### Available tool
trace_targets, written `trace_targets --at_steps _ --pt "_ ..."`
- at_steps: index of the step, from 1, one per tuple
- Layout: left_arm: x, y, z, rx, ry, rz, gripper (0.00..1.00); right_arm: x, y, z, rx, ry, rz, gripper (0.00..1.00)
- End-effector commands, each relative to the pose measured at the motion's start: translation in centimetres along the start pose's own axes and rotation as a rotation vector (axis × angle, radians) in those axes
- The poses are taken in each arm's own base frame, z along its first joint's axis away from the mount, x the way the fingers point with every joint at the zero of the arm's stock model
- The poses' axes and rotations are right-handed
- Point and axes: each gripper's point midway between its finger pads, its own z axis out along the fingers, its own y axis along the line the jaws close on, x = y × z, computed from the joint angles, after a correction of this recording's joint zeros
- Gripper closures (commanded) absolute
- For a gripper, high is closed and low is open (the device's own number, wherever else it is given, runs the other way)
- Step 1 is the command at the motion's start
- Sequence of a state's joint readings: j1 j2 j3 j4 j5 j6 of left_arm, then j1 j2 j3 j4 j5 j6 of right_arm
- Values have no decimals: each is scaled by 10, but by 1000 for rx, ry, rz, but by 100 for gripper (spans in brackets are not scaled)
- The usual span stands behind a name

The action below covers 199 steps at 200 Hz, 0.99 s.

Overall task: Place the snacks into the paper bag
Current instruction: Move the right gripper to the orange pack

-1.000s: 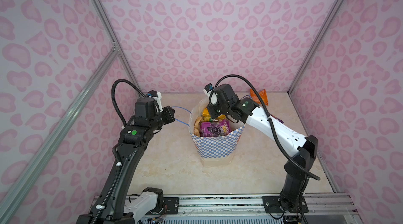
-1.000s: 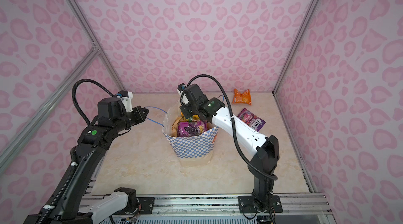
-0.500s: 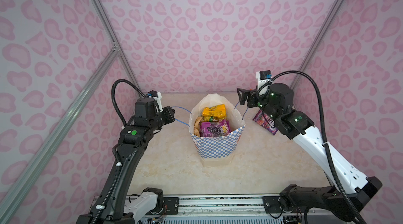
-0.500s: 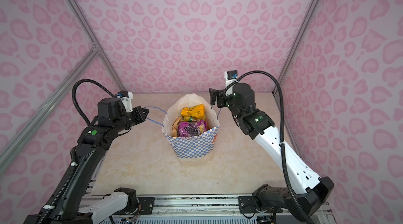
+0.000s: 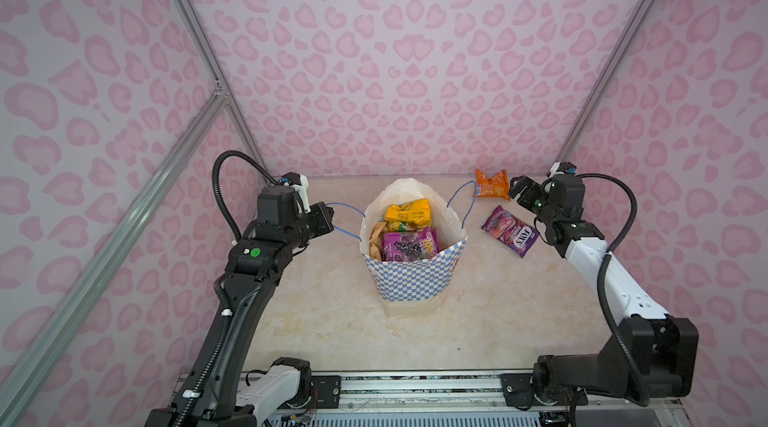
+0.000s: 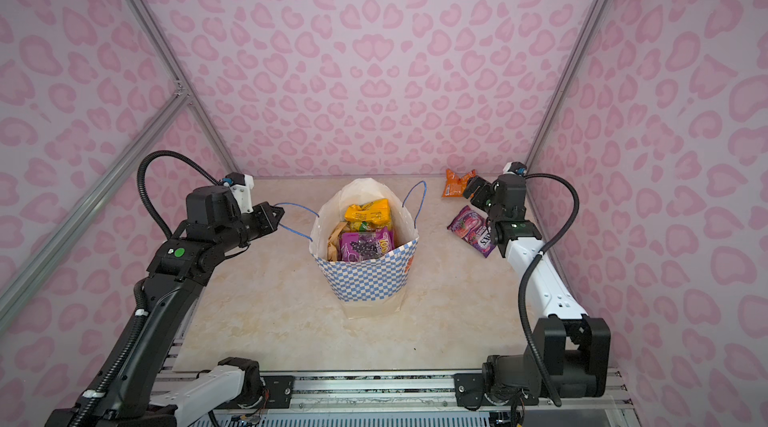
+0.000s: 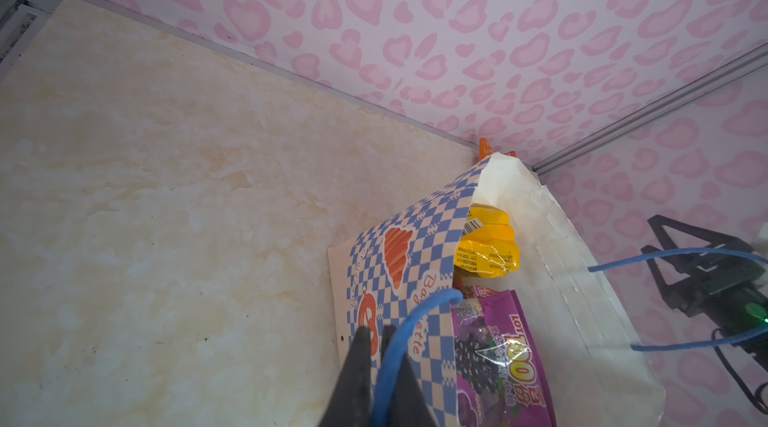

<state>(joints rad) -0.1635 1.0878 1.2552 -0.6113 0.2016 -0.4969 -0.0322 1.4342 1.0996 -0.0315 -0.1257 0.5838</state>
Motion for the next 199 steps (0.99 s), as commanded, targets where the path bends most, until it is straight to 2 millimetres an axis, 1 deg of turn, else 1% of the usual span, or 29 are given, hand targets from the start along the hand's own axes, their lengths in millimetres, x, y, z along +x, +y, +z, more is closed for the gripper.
trace_targets --at_steps 1,20,37,45,56,70,73,75,77,93,117,121,123,127,132,155,182,199 --pt "-8 -4 -2 18 -32 11 89 -3 -11 30 -16 -9 56 0" --pt "-8 -4 -2 17 -31 11 89 1 -31 63 36 26 49 0" --pt "-8 -5 -2 19 -32 11 89 3 -45 94 27 78 72 0" --pt "-8 -5 -3 19 -34 11 89 5 -51 108 26 97 77 3" --pt "-8 -5 -3 20 -34 12 89 7 -59 126 26 118 74 4" --pt "-9 -6 -5 22 -38 14 89 10 -66 149 5 157 83 5" --pt "-9 -6 -5 22 -39 14 89 16 -70 154 5 177 90 5" --pt "-9 -6 -5 22 -39 14 89 9 -67 158 -8 169 88 5" --pt "-9 -6 -5 22 -39 14 89 9 -69 161 -11 172 90 6" --pt "-10 -6 -7 21 -45 16 89 15 -76 183 -33 211 101 7" --pt "-10 -6 -7 21 -46 17 89 24 -88 210 -24 256 95 4" --pt "-10 -6 -7 23 -45 17 89 19 -85 211 -29 251 88 4" --pt "-10 -6 -7 23 -45 17 89 26 -90 216 -21 266 91 4" --pt "-10 -7 -7 25 -45 16 89 31 -93 221 -14 278 93 4" --pt "-10 -7 -8 25 -45 17 89 29 -94 225 -15 280 92 3" --pt "-10 -7 -9 26 -48 18 89 39 -101 246 -17 326 105 2" --pt "-11 -8 -11 29 -53 18 89 51 -103 267 -33 386 109 2" --pt "-11 -8 -11 30 -54 18 89 58 -98 276 -67 426 113 2"
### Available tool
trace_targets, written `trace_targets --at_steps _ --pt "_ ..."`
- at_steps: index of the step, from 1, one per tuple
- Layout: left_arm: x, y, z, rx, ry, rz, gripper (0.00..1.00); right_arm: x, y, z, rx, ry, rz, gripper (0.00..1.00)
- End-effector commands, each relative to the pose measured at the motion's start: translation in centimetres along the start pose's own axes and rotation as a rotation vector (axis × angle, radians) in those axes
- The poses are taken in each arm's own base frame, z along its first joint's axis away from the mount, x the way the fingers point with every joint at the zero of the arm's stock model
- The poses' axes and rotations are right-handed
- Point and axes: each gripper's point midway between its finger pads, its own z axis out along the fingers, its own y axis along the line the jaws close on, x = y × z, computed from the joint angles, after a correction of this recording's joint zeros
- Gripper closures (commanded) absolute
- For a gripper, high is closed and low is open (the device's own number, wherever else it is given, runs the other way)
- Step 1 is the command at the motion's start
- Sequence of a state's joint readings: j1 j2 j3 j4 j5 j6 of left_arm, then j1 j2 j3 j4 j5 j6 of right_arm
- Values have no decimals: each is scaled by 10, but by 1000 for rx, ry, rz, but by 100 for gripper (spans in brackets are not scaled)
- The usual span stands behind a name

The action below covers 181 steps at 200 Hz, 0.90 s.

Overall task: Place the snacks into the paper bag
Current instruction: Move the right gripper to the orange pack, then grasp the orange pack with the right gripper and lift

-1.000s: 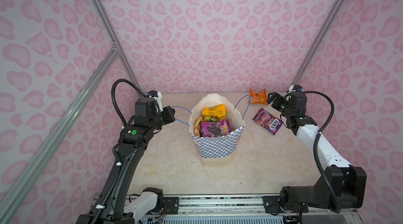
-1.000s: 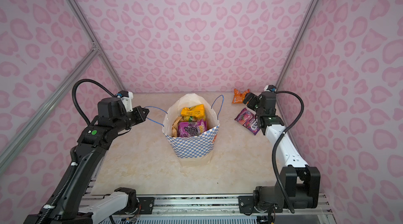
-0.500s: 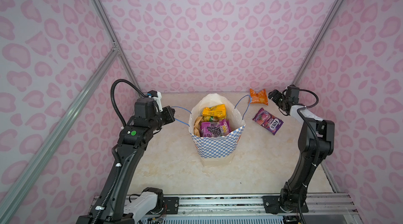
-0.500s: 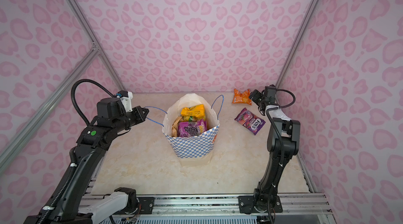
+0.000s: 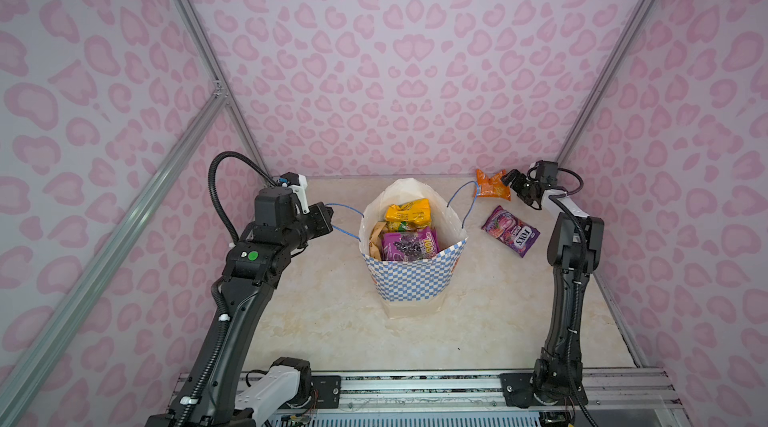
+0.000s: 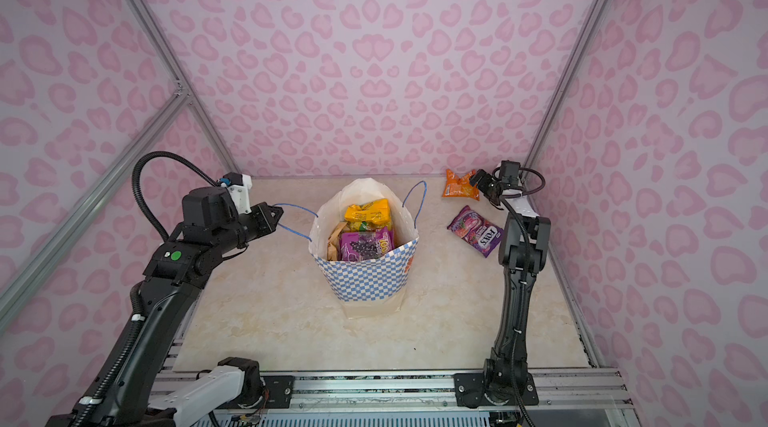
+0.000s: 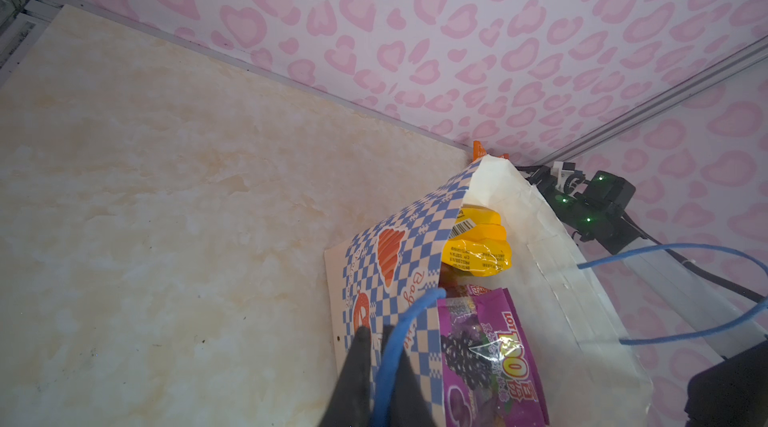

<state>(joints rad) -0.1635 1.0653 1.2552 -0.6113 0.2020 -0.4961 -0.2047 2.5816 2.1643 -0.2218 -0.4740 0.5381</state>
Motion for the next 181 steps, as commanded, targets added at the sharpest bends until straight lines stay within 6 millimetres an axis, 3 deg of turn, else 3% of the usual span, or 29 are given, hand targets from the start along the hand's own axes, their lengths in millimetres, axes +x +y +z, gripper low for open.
trace_targets --at_steps 1,69,154,181 --pt "-9 -5 -4 20 -36 13 89 23 0 13 -26 113 7 2" --pt "-9 -6 -5 21 -38 14 89 54 5 27 21 218 -86 16" --pt "-10 -4 -6 15 -43 13 89 70 2 24 151 278 -164 33" --pt "-10 -5 -6 16 -45 14 89 74 7 24 136 293 -166 43"
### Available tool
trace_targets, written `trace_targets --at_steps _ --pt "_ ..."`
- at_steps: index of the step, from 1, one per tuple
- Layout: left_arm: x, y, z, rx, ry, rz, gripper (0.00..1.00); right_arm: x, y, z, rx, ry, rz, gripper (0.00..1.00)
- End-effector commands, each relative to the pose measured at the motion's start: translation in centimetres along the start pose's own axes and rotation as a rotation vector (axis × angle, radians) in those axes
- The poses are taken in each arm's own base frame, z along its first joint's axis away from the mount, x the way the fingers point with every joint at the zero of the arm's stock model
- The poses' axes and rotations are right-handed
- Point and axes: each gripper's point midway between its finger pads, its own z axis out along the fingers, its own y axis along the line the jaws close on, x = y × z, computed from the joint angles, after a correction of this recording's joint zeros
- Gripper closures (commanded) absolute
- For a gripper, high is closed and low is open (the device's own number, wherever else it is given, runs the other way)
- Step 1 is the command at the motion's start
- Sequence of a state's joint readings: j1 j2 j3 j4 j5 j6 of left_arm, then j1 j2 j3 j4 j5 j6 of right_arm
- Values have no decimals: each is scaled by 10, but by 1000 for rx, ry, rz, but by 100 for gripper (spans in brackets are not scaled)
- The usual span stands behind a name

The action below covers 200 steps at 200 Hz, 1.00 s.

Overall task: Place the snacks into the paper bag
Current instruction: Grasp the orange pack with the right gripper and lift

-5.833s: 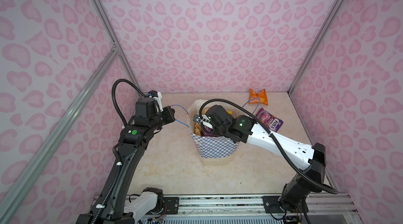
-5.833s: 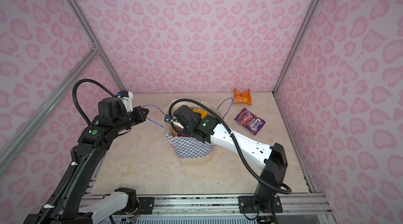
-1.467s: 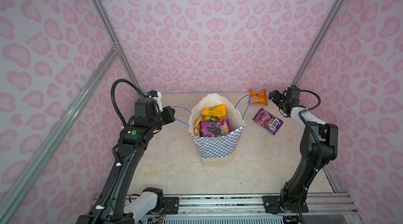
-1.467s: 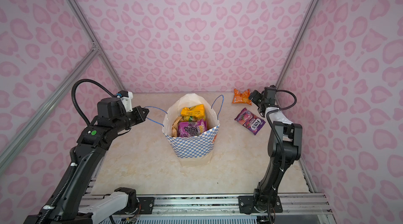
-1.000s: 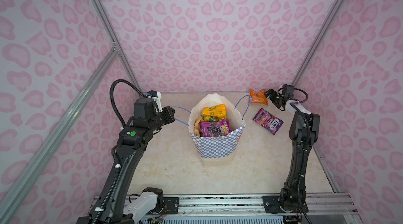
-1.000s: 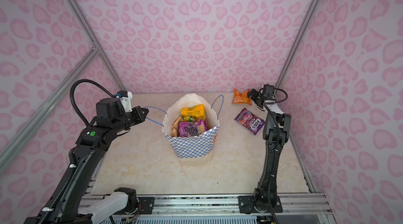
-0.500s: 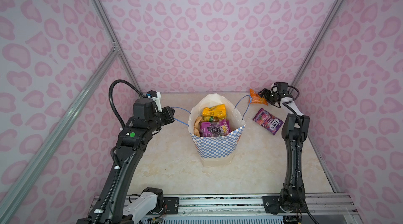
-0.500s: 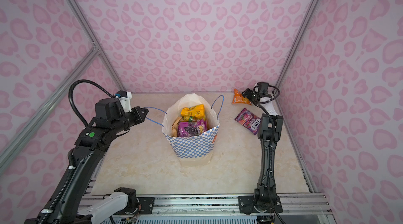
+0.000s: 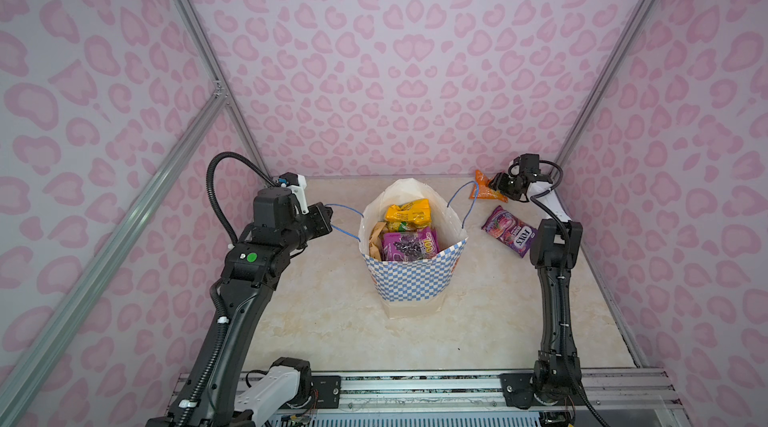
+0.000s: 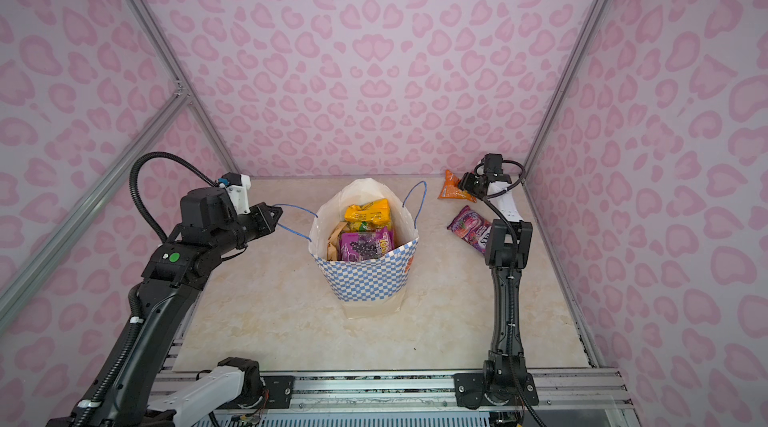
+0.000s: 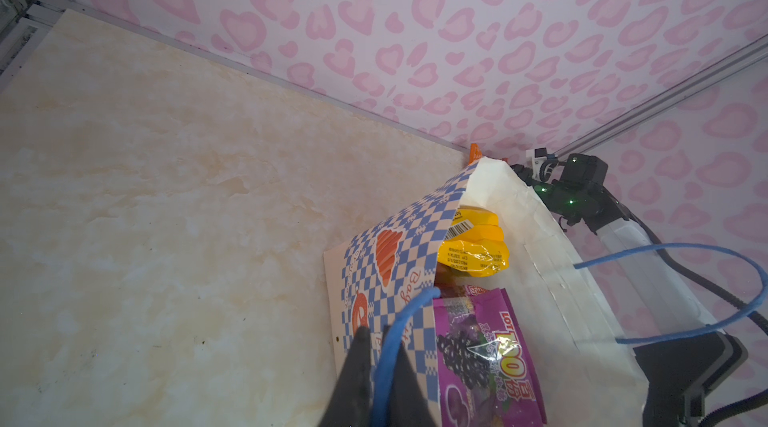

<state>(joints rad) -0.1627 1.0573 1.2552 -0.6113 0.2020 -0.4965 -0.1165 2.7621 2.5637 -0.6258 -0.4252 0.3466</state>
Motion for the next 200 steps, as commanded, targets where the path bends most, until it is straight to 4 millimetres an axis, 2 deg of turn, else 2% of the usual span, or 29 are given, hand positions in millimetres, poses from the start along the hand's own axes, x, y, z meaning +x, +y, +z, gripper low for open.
trace_targets --at_steps 1,39,57,73,112,141,146,149,200 --pt "-9 -4 -4 13 -38 14 89 34 -14 8 50 117 23 44" --pt "-10 -3 -4 8 -42 16 89 27 7 0 -41 108 47 59" --pt "-10 -3 -3 10 -39 16 89 18 21 -14 -78 84 63 67" --pt "-9 -3 -2 11 -35 15 89 11 33 -26 -119 51 77 69" --pt "-8 -3 0 15 -26 14 88 -7 58 -67 -187 -47 96 72" --pt "-7 -3 2 14 -21 13 88 -12 74 -97 -228 -101 110 73" --pt "-7 -3 3 15 -19 13 88 -9 74 -97 -231 -101 118 73" --pt "-7 -3 3 15 -19 13 88 -13 78 -107 -238 -120 114 74" --pt "-5 -4 6 30 -8 12 89 -22 107 -183 -290 -270 123 76"
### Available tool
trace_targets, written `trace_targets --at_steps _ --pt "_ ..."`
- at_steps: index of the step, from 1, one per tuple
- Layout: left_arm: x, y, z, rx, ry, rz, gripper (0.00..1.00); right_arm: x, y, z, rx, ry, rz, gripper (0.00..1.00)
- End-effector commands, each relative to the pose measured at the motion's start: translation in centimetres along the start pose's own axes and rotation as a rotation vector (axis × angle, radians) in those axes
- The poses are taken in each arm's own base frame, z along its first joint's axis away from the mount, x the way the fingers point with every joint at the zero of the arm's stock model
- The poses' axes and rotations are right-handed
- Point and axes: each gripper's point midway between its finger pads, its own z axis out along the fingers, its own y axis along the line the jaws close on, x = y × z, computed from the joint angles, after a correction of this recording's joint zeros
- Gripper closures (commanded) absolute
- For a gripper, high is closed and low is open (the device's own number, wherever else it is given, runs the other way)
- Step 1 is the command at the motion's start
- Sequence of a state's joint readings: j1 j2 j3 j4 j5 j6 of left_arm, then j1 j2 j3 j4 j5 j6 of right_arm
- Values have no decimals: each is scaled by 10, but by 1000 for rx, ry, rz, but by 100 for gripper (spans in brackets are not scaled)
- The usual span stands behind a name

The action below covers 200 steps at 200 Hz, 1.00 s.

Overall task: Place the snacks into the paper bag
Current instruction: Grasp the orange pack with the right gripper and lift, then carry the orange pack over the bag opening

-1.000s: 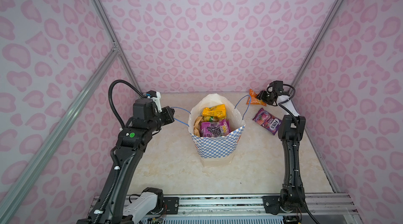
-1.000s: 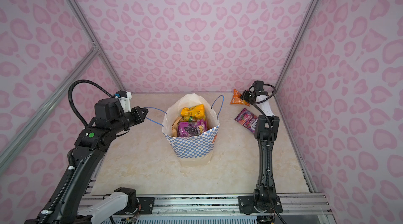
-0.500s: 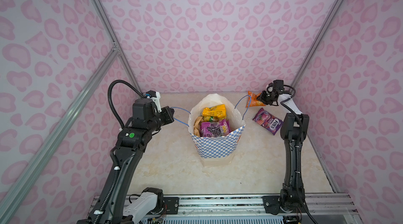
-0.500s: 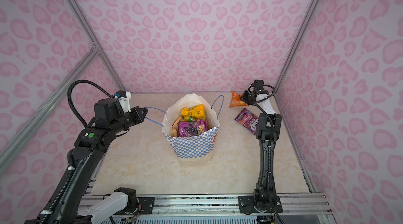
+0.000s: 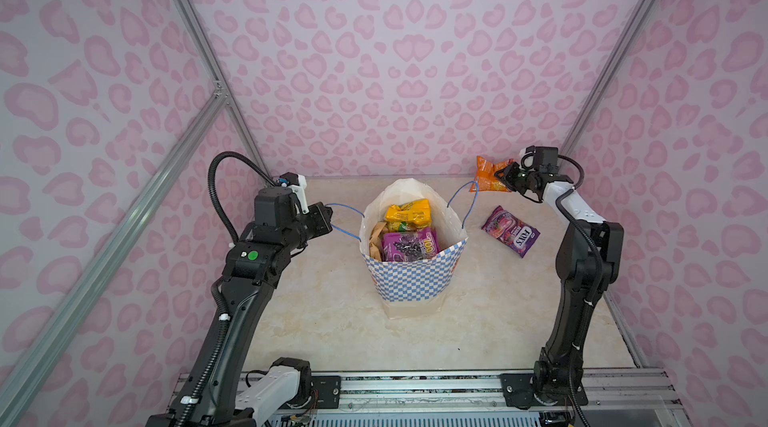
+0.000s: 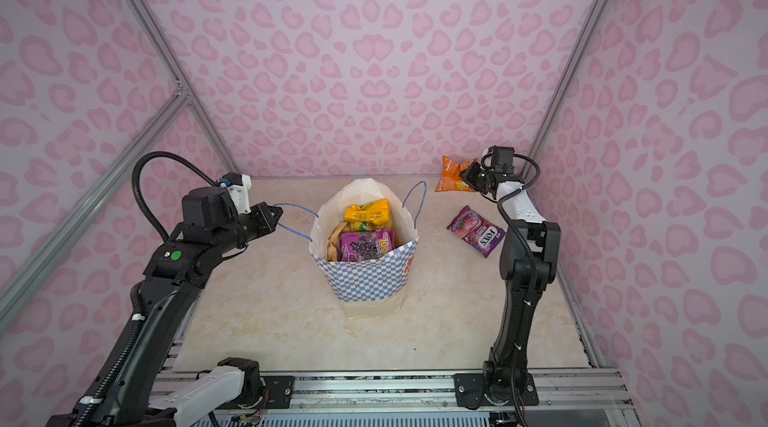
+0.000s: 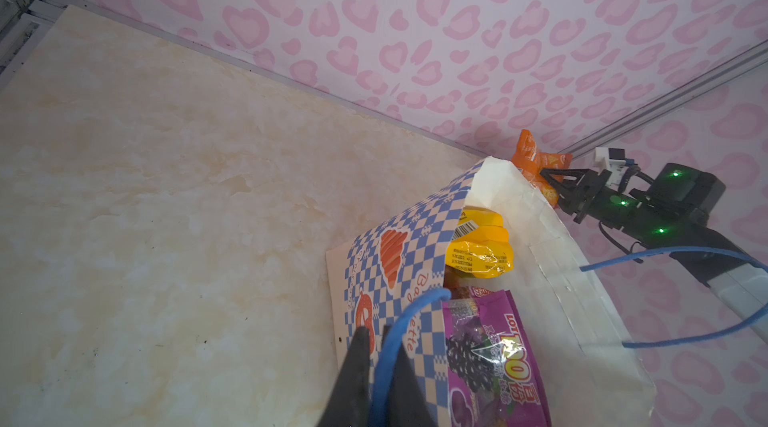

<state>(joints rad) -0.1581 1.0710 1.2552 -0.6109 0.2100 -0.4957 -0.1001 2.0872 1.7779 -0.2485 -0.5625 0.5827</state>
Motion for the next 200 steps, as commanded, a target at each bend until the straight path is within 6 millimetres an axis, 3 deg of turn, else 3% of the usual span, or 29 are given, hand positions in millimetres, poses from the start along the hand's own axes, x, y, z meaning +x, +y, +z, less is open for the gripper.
trace_targets --at_steps 1,73,80,119,147,166,183,186,200 --pt "-6 -7 2 34 -21 16 89 -21 26 -25 -59 -120 -9 76" --pt "-6 -32 -8 174 -29 23 97 -25 114 -130 -189 -304 -87 76" --pt "-7 -33 -11 180 -37 27 97 -16 114 -134 -182 -301 -89 76" --pt "-12 -42 -30 221 -96 49 97 -3 183 -205 -238 -410 -238 76" --pt "-13 -46 -36 240 -115 58 97 28 238 -247 -285 -464 -384 74" --pt "-12 -49 -35 262 -105 58 97 62 274 -271 -341 -460 -493 74" --pt "-11 -51 -35 273 -101 57 97 96 292 -273 -365 -414 -574 73" --pt "-11 -51 -35 275 -102 57 97 95 302 -282 -385 -424 -585 73" --pt "-11 -51 -34 274 -100 54 97 117 315 -280 -405 -376 -638 74"
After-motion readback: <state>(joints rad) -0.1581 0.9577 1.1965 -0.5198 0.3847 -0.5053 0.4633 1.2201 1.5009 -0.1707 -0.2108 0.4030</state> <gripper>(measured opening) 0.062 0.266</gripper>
